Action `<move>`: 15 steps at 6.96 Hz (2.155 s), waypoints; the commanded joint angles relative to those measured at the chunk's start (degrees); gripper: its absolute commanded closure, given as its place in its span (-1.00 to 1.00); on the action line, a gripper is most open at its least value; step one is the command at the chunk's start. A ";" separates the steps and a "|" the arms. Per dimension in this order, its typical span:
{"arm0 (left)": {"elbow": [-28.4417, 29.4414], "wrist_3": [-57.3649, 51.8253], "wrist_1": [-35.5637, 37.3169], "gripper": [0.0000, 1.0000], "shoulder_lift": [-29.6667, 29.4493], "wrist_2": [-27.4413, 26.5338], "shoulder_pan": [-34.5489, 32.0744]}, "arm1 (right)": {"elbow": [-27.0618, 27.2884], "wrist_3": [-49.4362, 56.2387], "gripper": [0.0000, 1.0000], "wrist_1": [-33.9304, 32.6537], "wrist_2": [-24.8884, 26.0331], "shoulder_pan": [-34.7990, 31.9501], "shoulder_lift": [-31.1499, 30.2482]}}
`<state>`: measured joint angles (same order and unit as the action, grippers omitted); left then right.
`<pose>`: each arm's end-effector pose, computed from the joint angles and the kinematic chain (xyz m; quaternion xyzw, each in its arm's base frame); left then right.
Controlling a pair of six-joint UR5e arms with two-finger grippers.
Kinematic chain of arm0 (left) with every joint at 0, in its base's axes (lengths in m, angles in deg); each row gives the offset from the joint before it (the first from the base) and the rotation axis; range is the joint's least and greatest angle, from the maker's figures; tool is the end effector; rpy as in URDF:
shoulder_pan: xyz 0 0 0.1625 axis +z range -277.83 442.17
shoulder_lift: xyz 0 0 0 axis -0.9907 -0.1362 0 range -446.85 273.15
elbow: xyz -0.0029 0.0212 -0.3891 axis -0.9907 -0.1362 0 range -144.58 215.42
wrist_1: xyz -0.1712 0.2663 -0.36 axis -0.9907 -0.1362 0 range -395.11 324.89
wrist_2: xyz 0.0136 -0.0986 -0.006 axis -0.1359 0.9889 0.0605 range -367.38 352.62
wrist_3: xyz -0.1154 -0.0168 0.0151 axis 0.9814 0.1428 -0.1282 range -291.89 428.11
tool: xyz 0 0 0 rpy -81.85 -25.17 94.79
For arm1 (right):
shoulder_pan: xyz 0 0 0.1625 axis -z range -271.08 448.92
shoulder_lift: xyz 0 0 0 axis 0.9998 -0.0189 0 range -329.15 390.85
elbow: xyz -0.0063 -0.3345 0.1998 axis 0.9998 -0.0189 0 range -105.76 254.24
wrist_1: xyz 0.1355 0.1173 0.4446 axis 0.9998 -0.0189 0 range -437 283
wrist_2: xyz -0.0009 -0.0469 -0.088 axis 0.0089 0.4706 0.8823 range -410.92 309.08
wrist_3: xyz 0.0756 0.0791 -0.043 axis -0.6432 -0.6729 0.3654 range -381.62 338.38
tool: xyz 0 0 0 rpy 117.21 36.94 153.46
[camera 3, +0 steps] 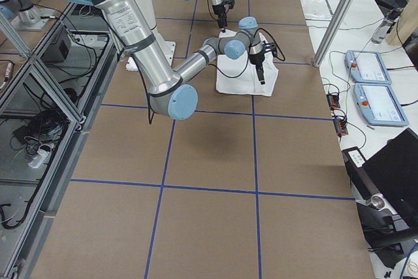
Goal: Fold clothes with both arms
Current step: 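Move the left gripper to the folded shirt's side edge nearest the robot, then push the folded shirt away from the robot with the left gripper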
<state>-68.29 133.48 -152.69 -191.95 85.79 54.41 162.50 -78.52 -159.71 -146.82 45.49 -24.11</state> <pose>0.5232 -0.4186 0.2987 0.1867 0.4347 -0.0111 0.8810 -0.4689 -0.6108 0.2525 0.1768 -0.3019 0.0665 0.9344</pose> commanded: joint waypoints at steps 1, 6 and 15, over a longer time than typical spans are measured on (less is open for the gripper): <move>0.96 0.28 -0.19 -0.28 -0.62 -0.36 0.87 | -0.02 0.03 -1.00 0.01 0.10 0.01 -0.15; 1.06 0.55 0.16 1.00 -2.04 -0.18 0.70 | -0.10 0.03 -1.00 0.01 0.28 0.09 -0.06; 52.71 -27.58 -19.52 1.00 -29.60 -1.50 -26.73 | 1.29 -0.76 -1.00 0.18 1.60 1.58 0.46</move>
<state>-21.80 106.45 -169.87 -215.80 84.58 28.18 163.07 -79.23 -159.50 -145.30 46.63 -23.67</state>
